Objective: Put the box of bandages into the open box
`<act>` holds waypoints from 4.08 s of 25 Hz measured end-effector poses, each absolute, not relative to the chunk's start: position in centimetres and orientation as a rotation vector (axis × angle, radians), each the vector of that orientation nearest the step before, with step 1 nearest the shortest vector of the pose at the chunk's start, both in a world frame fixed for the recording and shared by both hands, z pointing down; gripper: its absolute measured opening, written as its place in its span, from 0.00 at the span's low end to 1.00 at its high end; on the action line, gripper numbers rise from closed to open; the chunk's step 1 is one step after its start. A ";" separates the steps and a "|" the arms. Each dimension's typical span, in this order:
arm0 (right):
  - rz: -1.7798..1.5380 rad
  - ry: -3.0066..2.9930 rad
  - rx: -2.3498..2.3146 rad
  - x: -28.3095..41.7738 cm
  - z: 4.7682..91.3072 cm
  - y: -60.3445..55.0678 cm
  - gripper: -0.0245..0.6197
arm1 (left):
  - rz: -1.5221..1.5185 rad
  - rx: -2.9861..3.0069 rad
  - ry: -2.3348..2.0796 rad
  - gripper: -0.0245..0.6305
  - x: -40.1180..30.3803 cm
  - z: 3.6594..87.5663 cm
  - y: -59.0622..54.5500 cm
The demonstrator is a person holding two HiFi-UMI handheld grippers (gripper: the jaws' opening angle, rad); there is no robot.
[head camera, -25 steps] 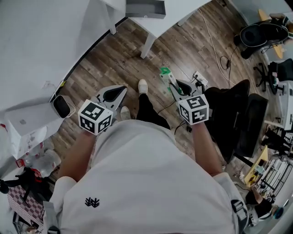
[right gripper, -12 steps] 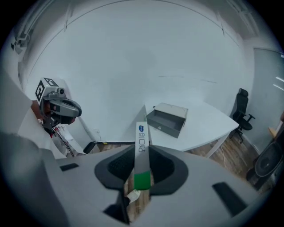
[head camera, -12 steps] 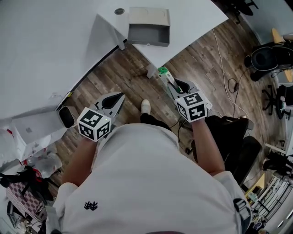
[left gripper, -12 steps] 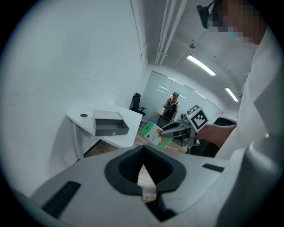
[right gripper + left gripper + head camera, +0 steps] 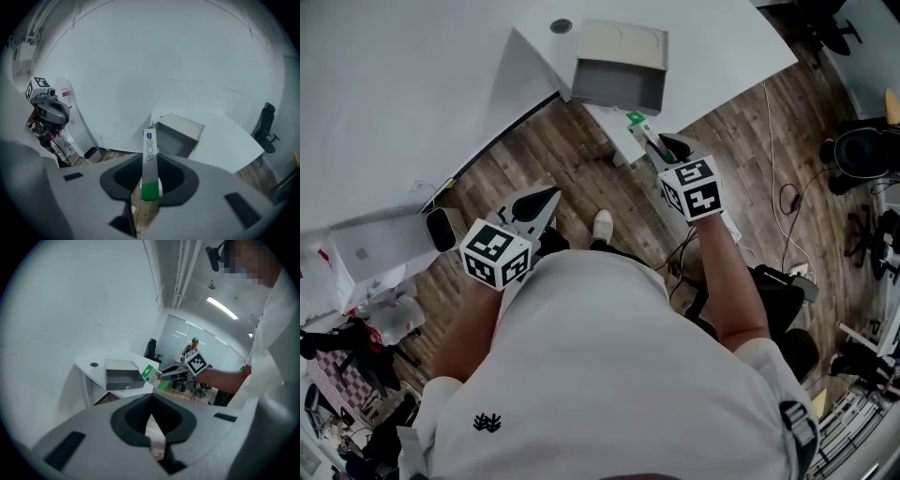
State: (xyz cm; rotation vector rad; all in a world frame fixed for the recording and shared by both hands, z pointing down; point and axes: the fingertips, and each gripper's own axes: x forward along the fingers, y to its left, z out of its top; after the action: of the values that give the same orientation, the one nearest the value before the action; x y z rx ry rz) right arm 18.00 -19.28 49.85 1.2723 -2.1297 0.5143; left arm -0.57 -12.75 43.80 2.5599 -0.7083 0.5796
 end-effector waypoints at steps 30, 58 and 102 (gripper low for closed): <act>0.470 -1.897 1.230 14.9 59.3 -36.6 0.18 | 0.587 2.603 -0.569 0.05 -5.7 43.7 -29.6; 0.402 -1.903 1.243 14.9 57.6 -35.7 0.29 | 0.626 2.631 -0.408 0.05 -4.4 44.2 -31.0; 0.460 -2.220 1.317 17.0 49.4 -15.0 0.05 | 0.512 2.620 -0.663 0.05 3.8 43.9 -17.5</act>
State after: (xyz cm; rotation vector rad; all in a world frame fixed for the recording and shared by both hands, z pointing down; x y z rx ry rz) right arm 17.02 -15.04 49.38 1.3169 -2.2199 0.4604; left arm 3.79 -17.48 43.90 2.6202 -0.6626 0.5121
